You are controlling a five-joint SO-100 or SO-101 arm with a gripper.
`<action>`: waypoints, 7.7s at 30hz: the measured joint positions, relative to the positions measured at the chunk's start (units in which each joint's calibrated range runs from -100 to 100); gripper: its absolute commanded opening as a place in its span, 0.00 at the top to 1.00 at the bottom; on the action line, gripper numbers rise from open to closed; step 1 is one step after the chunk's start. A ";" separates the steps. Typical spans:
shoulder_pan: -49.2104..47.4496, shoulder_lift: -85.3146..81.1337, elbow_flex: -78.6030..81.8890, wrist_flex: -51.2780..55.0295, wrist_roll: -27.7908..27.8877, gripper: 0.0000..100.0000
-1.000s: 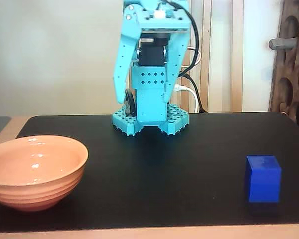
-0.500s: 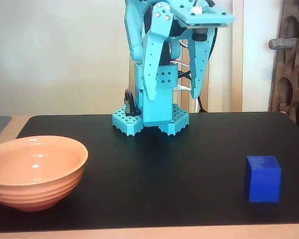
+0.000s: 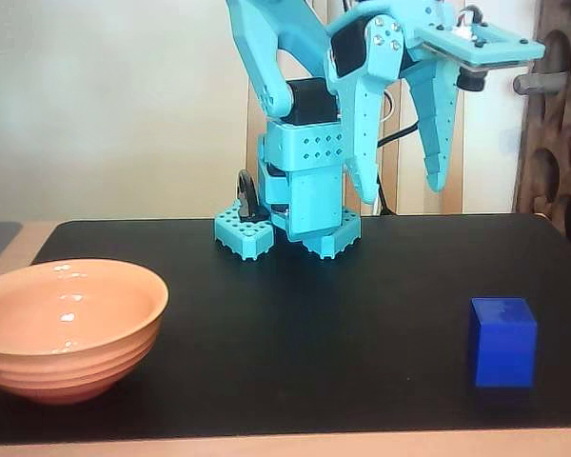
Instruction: Place the blue cube in the orange bowl.
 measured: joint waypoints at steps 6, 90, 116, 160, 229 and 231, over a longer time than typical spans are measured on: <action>-4.50 2.55 -0.99 0.00 -1.25 0.77; -6.19 27.19 -5.32 -21.58 -20.38 0.74; -7.13 32.03 -5.42 -22.46 -20.59 0.74; -10.60 34.83 -5.42 -25.01 -20.64 0.71; -8.35 41.97 -5.42 -28.01 -21.42 0.86; -8.35 41.97 -5.42 -28.01 -21.42 0.86</action>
